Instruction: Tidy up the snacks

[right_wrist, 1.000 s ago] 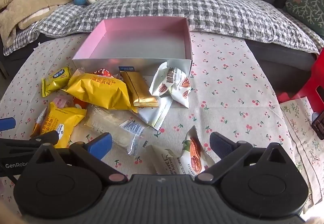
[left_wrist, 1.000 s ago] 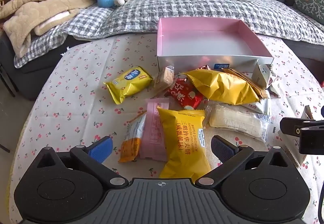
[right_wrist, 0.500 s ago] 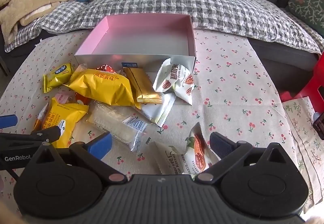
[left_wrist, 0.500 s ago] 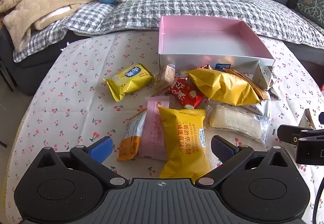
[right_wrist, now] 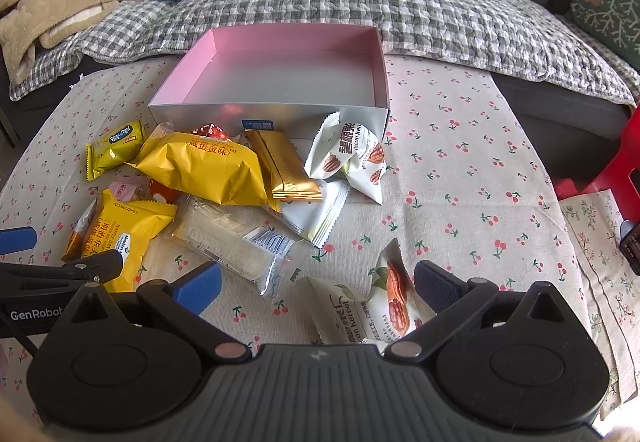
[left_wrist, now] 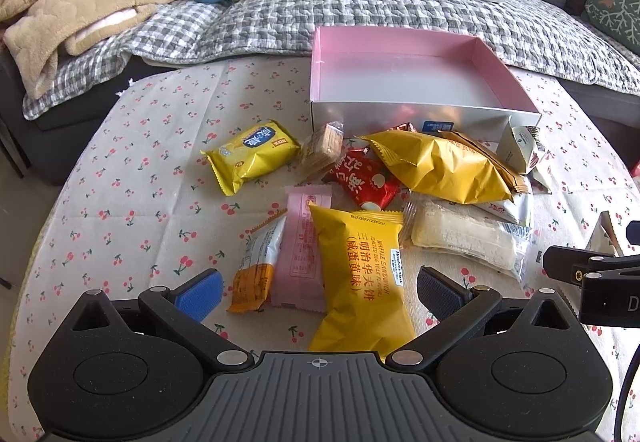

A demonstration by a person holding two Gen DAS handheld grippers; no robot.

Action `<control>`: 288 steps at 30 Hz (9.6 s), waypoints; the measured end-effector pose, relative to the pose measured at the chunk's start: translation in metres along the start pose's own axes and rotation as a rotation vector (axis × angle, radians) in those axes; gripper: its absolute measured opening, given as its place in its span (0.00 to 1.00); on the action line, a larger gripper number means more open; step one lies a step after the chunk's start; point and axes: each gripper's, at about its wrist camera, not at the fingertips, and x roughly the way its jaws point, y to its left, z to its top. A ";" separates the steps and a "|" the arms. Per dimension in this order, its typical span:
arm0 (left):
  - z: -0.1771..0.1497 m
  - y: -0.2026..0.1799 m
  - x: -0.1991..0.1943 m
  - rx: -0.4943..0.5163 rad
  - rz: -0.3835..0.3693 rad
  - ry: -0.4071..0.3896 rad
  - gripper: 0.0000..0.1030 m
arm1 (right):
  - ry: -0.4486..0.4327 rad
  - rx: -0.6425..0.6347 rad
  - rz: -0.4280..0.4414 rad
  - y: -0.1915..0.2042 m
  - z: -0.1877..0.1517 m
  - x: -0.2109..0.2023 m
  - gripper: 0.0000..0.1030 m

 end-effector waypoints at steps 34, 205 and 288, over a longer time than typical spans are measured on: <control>-0.002 -0.002 0.000 0.003 -0.005 0.004 1.00 | 0.008 -0.004 0.003 0.002 0.000 0.000 1.00; 0.187 -0.009 0.122 0.117 -0.256 -0.186 0.87 | -0.175 0.013 0.191 -0.047 0.145 0.073 0.92; 0.006 0.133 0.071 0.107 -0.128 0.058 0.60 | 0.027 -0.403 0.330 0.054 -0.018 0.041 0.65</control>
